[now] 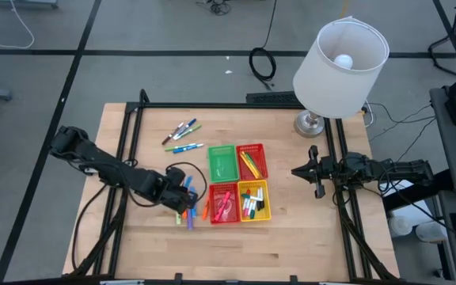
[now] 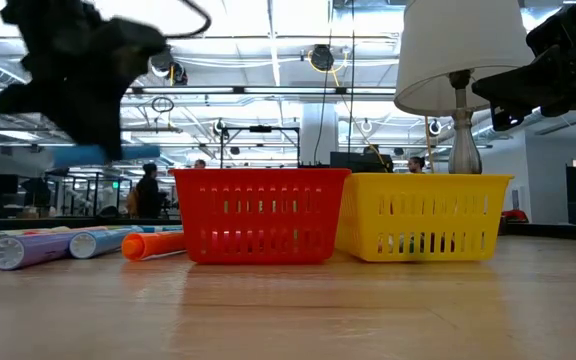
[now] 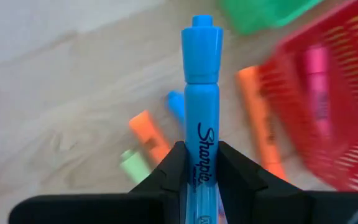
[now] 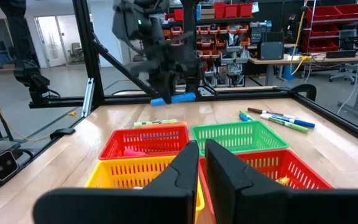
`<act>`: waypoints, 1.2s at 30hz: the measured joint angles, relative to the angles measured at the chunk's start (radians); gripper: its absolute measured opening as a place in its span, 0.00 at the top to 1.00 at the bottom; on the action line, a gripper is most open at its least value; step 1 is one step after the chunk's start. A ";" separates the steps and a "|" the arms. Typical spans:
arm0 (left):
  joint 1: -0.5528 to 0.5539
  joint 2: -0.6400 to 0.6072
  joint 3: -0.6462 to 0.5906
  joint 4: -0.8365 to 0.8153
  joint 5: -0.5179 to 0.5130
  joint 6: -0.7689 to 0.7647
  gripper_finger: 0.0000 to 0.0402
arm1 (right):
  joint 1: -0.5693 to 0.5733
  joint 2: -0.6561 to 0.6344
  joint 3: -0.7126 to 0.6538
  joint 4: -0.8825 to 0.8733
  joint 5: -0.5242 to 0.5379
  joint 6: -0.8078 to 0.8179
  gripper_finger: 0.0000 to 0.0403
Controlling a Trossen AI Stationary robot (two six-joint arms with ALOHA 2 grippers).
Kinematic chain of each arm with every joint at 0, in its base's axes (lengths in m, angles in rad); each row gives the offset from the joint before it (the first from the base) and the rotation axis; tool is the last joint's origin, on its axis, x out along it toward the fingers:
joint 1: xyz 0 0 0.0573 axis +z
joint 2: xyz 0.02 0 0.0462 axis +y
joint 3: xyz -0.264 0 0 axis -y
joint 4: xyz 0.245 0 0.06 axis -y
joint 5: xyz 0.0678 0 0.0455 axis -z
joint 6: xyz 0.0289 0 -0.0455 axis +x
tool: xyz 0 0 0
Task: Pick & Place Markers
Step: Put the large blue highlighter into the bottom red bin
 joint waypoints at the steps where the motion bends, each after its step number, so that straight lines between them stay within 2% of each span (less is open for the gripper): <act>1: 0.000 0.000 0.017 0.000 -0.013 0.019 0.84 | 0.000 0.000 0.000 0.000 0.000 0.000 0.96; 6: 0.000 0.000 0.088 0.026 -0.077 0.132 0.84 | 0.000 0.000 0.000 0.000 0.000 0.000 0.96; 13: 0.007 0.000 0.138 0.196 -0.090 0.375 0.84 | 0.000 0.000 0.000 0.000 0.000 0.000 0.96; 21: 0.042 0.000 0.141 0.234 -0.049 0.498 0.84 | 0.000 0.000 0.000 0.000 0.000 0.000 0.96; 27: 0.092 0.000 0.141 0.241 -0.007 0.523 0.84 | 0.000 0.000 0.000 0.000 0.000 0.000 0.96; 36: 0.136 0.000 0.141 0.374 0.079 0.637 0.83 | 0.000 0.000 0.000 0.000 0.000 0.000 0.96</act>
